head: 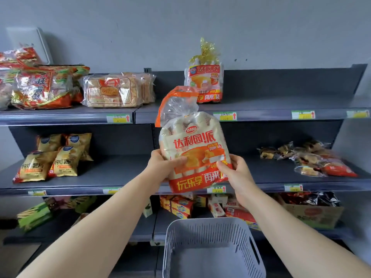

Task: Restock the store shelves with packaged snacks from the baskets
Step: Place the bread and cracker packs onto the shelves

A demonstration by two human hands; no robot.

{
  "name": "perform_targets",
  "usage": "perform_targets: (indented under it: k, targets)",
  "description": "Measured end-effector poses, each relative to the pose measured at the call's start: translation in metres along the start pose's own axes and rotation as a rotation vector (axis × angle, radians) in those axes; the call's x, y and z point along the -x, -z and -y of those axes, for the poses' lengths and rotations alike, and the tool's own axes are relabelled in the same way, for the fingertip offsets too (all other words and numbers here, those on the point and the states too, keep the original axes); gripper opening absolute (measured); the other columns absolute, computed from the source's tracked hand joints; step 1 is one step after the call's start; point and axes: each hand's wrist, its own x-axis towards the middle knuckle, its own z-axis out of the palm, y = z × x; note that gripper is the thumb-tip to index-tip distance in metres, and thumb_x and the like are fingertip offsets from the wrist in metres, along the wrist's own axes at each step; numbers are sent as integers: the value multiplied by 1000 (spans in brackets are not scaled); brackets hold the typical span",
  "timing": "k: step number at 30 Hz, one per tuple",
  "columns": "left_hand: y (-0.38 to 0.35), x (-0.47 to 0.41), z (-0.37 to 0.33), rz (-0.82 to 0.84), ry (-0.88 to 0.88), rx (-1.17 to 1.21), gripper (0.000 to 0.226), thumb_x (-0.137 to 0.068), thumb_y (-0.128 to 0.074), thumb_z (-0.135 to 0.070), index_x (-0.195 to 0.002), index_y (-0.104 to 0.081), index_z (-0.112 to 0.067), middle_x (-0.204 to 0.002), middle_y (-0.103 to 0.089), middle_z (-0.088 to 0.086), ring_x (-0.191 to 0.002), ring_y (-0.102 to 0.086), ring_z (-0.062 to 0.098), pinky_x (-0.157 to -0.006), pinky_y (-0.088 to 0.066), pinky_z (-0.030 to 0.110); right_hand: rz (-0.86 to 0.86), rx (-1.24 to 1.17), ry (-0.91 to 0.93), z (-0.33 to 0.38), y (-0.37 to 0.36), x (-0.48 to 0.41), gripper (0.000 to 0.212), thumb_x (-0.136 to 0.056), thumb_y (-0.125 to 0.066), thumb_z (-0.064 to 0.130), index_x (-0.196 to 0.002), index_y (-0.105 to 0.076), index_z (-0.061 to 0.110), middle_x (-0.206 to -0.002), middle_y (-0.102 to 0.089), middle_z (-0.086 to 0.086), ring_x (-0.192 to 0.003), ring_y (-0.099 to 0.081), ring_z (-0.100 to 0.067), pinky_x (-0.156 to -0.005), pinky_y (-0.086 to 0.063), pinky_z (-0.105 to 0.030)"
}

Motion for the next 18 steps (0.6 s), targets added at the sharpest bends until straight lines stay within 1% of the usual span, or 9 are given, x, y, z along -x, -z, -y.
perform_targets:
  k: [1, 3, 4, 6, 8, 10, 13, 16, 18]
  targets:
    - [-5, -4, -12, -37, -27, 13, 74, -67, -91, -29, -124, -46, -16, -112, -69, 5, -91, -73, 22, -75, -61, 47, 3, 17, 26, 7, 2, -5, 41, -89, -68, 31, -123, -45, 25, -115, -60, 7, -99, -61, -5, -72, -49, -22]
    - [-15, -13, -34, -80, -94, 46, 70, -72, -87, -25, -123, -40, -15, -112, -65, 6, -91, -71, 22, -69, -61, 41, 0, 63, 77, 22, 7, -17, 38, -90, -67, 32, -122, -47, 26, -111, -59, 11, -96, -58, 0, -68, -44, -18]
    - [-20, -18, -44, -79, -127, 63, 66, -75, -85, -23, -122, -39, -16, -111, -63, 5, -90, -71, 21, -66, -60, 38, -8, 91, 107, 31, 10, -23, 36, -90, -67, 32, -120, -48, 27, -110, -59, 11, -96, -58, 0, -67, -44, -18]
    - [-31, -28, -67, -71, -194, 75, 59, -80, -81, -22, -121, -39, -19, -113, -63, 4, -90, -70, 20, -65, -59, 36, -42, 141, 180, 49, 16, -41, 34, -88, -69, 33, -117, -53, 28, -114, -61, 7, -97, -60, -3, -69, -47, -20]
    - [-41, -42, -90, -60, -254, 84, 58, -84, -77, -23, -127, -38, -23, -116, -62, 3, -93, -70, 20, -69, -59, 38, -64, 168, 251, 68, 21, -62, 35, -88, -69, 32, -120, -56, 25, -112, -63, 6, -95, -62, -4, -69, -48, -20]
    - [-51, -59, -112, -34, -299, 80, 65, -86, -75, -25, -137, -36, -27, -120, -62, 1, -97, -69, 20, -74, -60, 39, -73, 165, 307, 89, 25, -85, 38, -91, -65, 29, -127, -54, 23, -108, -62, 10, -89, -61, 1, -63, -45, -15]
    - [-68, -88, -142, -45, -362, 26, 76, -83, -77, -26, -143, -32, -35, -125, -62, -2, -107, -66, 21, -89, -57, 48, -95, 154, 373, 113, 29, -127, 42, -95, -60, 28, -136, -50, 24, -117, -59, 7, -88, -59, 1, -61, -45, -14]
    - [-86, -119, -168, -84, -403, 15, 74, -86, -74, -21, -145, -32, -34, -127, -60, -2, -108, -65, 20, -91, -56, 49, -100, 173, 407, 131, 32, -172, 42, -98, -55, 31, -139, -47, 28, -122, -59, 3, -91, -62, -4, -61, -49, -17]
    - [-97, -141, -183, -118, -396, 9, 77, -88, -72, -17, -149, -28, -31, -132, -57, 0, -110, -64, 21, -92, -56, 48, -116, 228, 427, 141, 35, -203, 45, -97, -55, 36, -141, -44, 32, -125, -53, 1, -96, -62, -8, -64, -51, -20]
